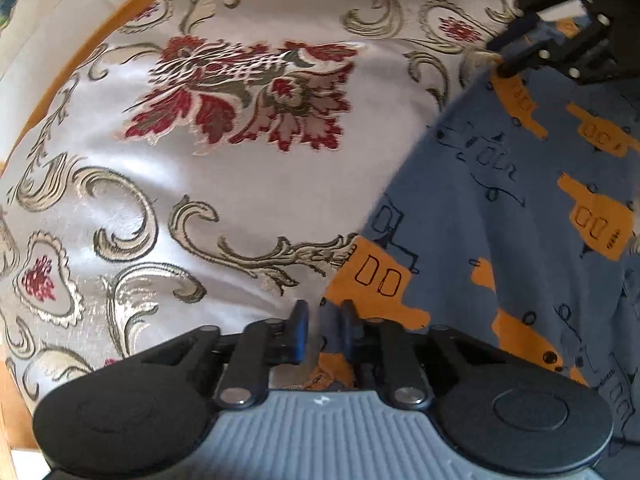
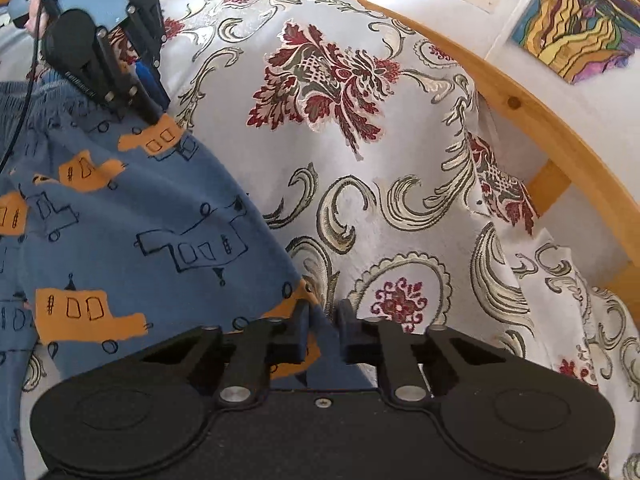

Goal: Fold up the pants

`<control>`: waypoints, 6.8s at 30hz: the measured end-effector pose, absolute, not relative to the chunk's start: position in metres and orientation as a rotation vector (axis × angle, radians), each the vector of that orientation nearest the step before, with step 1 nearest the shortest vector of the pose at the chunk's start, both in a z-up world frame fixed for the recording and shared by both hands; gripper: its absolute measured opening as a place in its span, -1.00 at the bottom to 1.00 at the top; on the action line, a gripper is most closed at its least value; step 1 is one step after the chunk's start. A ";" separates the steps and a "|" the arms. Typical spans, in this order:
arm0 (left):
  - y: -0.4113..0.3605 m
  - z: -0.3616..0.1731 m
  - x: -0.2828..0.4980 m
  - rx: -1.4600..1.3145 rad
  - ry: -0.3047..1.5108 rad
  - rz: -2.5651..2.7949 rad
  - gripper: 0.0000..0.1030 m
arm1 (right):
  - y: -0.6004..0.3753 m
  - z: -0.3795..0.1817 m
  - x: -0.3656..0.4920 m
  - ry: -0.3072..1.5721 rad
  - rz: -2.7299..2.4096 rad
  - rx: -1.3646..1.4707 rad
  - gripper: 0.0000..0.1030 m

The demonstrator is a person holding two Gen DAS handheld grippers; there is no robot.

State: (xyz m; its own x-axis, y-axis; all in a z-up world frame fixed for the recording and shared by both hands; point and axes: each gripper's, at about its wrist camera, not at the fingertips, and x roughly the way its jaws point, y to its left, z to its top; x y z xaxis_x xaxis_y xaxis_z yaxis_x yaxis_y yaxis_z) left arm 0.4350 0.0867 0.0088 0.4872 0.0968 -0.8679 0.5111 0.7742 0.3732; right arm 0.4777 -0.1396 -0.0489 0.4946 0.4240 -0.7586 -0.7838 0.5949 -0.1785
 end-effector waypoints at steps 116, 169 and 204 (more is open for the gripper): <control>0.073 -0.051 0.105 1.275 0.587 -0.282 -0.73 | -0.074 0.018 0.062 0.656 0.658 -0.763 -0.41; -0.187 -0.046 0.108 0.647 0.442 -0.503 -0.45 | -0.294 0.060 0.117 0.741 0.089 0.062 0.94; -0.174 -0.041 0.117 0.576 0.559 -0.485 -0.98 | -0.235 0.007 0.355 1.497 0.105 0.116 -0.99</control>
State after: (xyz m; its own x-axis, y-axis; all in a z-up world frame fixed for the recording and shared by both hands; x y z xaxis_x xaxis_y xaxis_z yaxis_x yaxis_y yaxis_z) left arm 0.1173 -0.1745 -0.0415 0.7455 -0.2678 -0.6104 0.5669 0.7365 0.3692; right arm 0.3551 -0.2351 0.0069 0.0715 0.1413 -0.9874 0.0021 0.9899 0.1418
